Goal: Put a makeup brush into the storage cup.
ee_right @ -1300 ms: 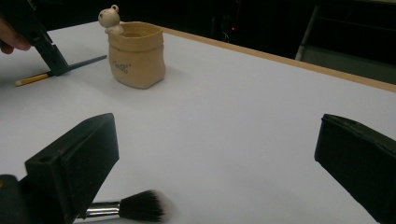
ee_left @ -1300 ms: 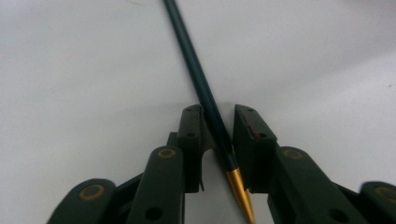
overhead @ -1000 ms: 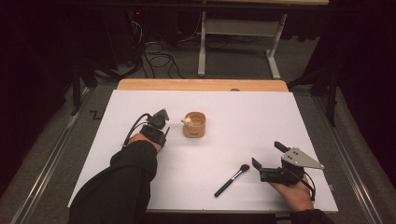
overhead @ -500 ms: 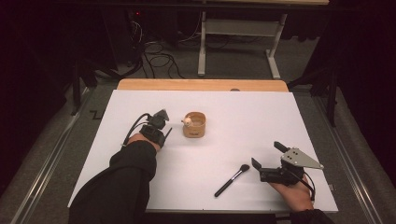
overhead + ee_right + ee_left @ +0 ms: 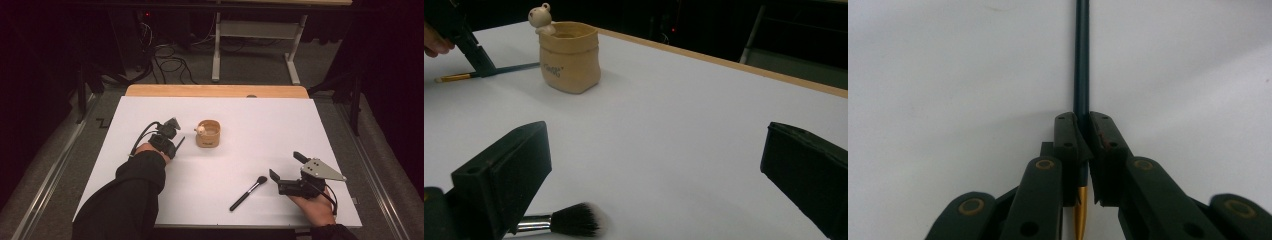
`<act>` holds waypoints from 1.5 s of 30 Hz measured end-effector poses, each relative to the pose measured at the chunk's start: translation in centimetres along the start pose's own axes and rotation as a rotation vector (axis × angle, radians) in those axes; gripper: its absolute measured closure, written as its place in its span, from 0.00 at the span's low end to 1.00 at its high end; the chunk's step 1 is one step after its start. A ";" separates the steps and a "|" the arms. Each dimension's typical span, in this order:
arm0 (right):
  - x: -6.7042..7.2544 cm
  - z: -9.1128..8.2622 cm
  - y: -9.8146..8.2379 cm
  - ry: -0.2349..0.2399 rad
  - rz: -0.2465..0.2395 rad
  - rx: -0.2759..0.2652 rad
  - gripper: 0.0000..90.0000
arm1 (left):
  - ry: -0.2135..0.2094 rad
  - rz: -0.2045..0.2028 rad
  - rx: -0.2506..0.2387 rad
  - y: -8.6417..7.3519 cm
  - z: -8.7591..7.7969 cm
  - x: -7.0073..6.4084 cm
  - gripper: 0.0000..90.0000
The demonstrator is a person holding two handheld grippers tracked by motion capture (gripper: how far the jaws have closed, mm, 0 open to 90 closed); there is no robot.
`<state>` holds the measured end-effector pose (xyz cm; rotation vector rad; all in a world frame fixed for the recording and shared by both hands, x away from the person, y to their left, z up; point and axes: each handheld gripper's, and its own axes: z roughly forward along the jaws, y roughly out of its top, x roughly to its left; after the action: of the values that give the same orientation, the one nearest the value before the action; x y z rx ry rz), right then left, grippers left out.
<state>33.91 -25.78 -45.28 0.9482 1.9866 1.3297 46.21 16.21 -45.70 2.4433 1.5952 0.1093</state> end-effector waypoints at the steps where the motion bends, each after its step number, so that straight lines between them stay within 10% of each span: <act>1: 0.0 0.0 0.0 0.000 0.000 0.000 0.01 | 0.000 0.000 0.000 0.0 0.0 0.0 0.92; 45: 0.2 0.2 0.0 0.004 -0.006 0.003 0.01 | 0.011 0.036 -0.020 -1.0 -8.5 1.0 0.92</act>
<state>33.91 -25.51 -45.37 0.9409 1.9934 1.3272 44.21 18.70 -37.69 2.4615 1.5471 0.1433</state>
